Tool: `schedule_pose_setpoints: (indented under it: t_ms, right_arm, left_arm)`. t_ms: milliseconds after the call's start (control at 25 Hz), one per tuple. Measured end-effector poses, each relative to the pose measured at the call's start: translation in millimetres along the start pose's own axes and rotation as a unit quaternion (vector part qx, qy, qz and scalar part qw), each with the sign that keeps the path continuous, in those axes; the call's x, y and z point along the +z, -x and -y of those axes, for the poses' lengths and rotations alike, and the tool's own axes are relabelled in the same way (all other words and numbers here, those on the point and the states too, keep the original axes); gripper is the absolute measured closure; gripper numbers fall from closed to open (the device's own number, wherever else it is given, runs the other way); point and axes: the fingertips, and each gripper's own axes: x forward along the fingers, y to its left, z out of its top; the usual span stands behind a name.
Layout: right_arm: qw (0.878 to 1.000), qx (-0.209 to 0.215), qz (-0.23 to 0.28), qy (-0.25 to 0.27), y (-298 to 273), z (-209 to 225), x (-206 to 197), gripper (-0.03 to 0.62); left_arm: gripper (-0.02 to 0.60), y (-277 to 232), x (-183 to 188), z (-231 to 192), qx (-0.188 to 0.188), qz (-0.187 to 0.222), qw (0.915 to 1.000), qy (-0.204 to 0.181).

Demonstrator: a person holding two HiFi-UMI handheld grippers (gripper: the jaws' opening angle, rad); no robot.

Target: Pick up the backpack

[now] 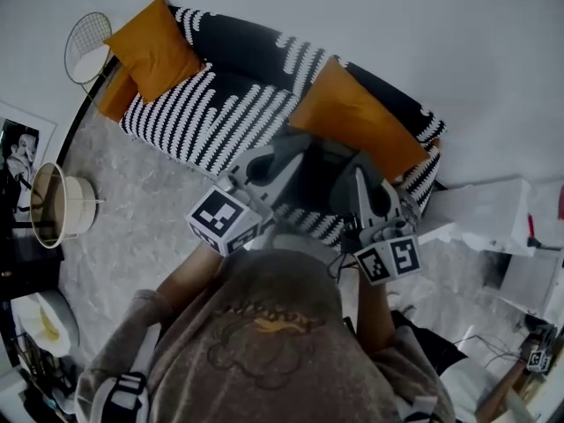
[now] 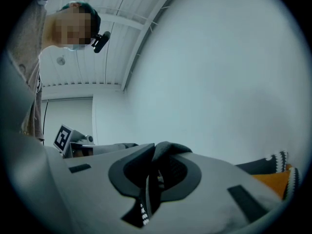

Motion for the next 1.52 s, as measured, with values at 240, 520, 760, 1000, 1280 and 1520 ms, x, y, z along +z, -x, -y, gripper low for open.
schedule_pose_setpoints:
  t_ms: [240,520,760,1000,1280,1520]
  right_arm:
    - [1.0,-0.022,0.006,-0.017,43.2,-61.4,-20.3,0.562]
    - [0.999,-0.03,0.009,-0.024,95.0,-129.8,-37.1,0.559]
    - [0.999,-0.018,0.004,-0.032,125.6,-174.0,-41.2,0.559]
    - [0.999,0.0,-0.001,-0.036,153.7,-200.5,-42.5,0.559]
    - [1.0,0.011,-0.004,-0.026,171.3,-215.6,-44.7,0.56]
    - [1.0,0.006,-0.002,-0.024,178.4,-212.8,-43.9,0.56]
  left_arm:
    - [0.557,65.1,-10.8,29.6,-0.022,-0.002,0.9998,-0.003]
    - [0.557,134.1,-18.3,65.7,-0.047,-0.012,0.9986,-0.023]
    - [0.557,177.3,-16.5,89.6,-0.04,-0.014,0.9986,-0.032]
    - [0.557,208.8,-15.5,114.0,-0.024,-0.016,0.9992,-0.03]
    - [0.557,226.1,-18.0,132.1,-0.015,-0.006,0.9995,-0.028]
    - [0.557,227.0,-22.4,142.5,-0.019,-0.01,0.9993,-0.031]
